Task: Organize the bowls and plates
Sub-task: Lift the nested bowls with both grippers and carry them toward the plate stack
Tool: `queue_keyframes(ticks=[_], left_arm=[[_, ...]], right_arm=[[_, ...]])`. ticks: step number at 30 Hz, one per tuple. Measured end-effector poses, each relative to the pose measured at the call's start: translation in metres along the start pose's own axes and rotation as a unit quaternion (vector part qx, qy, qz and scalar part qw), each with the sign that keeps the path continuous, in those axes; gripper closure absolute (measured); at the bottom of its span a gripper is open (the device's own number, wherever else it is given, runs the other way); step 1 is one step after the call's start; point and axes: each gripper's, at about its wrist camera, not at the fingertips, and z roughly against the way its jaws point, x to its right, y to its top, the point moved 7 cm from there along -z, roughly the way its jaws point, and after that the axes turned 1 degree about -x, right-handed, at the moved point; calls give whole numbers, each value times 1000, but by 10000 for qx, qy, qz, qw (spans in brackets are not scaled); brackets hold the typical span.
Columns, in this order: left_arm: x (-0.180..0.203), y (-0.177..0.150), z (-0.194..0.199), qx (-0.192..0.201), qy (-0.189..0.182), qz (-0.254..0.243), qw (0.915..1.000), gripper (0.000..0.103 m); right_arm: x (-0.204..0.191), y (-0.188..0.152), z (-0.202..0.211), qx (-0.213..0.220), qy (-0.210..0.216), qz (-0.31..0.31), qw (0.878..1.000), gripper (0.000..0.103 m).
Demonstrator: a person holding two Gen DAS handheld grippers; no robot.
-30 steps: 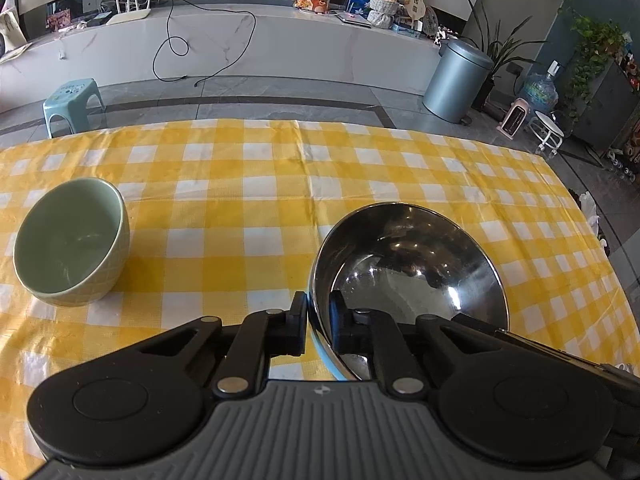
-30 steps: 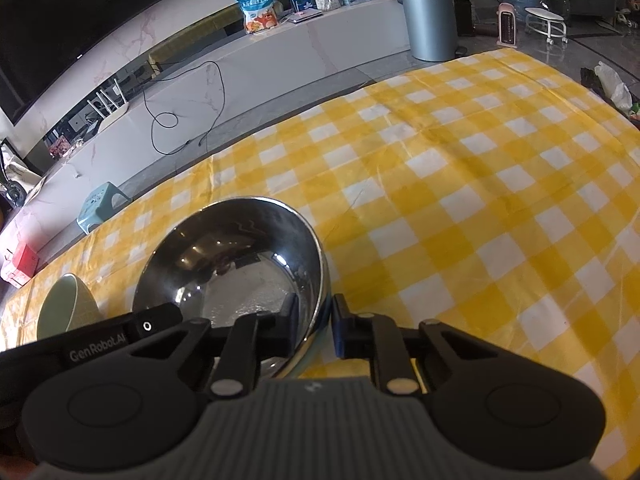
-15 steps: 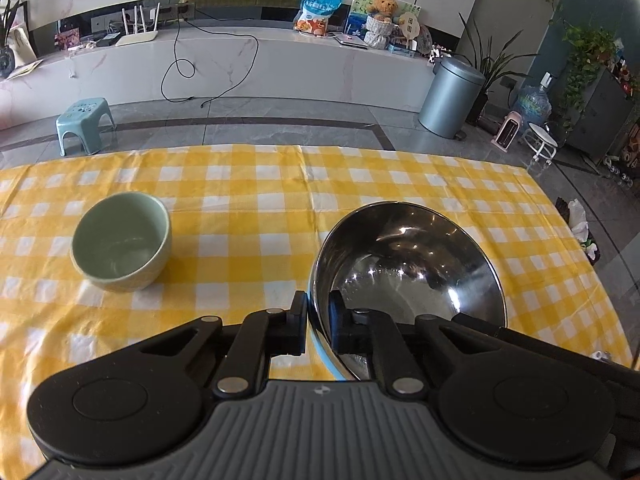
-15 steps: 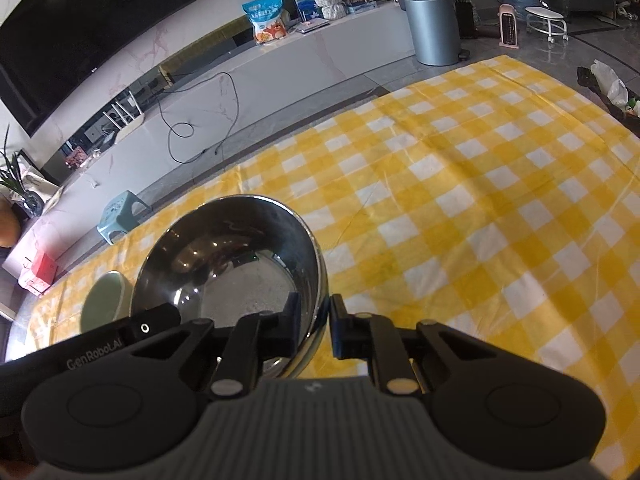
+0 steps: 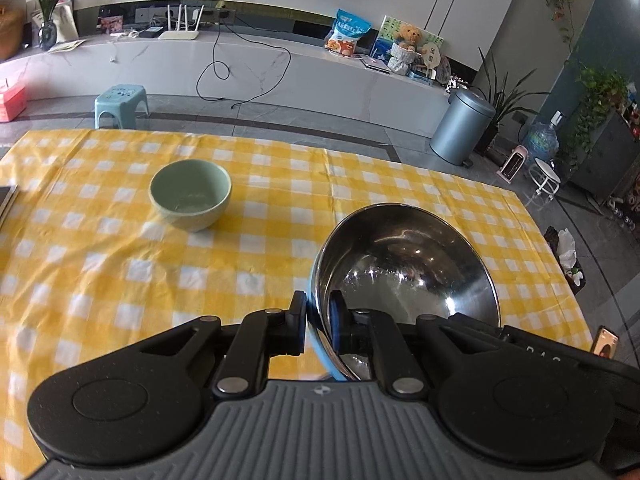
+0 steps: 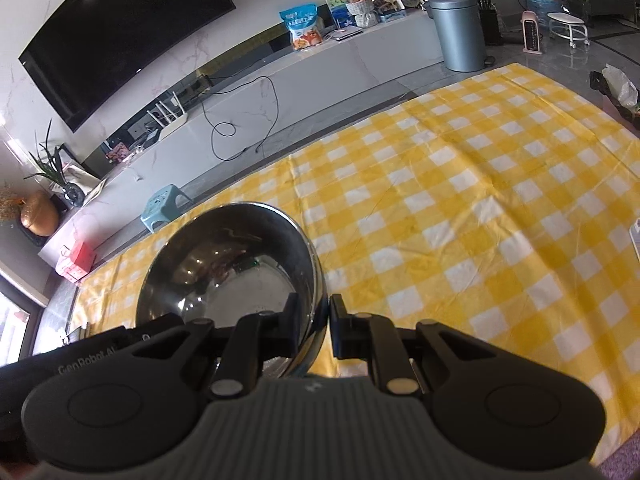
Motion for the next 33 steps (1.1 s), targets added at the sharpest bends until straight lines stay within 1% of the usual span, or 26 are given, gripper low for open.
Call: queue_keyframes(ticks=[7,15,25,28,33], left_arm=[[-4,-28,24,49,-68,198,9998,89],[-9,-58,33,-124,-149,327,9993,88],[-17,-80,34,-360,-171,480,9981,86],[-19,-85,30,-474,-223,557,9971,86],[-20,-92,22,-628,-193,591,9961,86]], right_arm=[[2,-18,26,23,124,-5,9999,90],[6,-37,41,3,100,71,9999,91],[11,-53,37,-220,33,105,9997,93],[15,-57,32,-308,-6,46,9995,93],[16,-63,26,-369,-135,91,9992,93]])
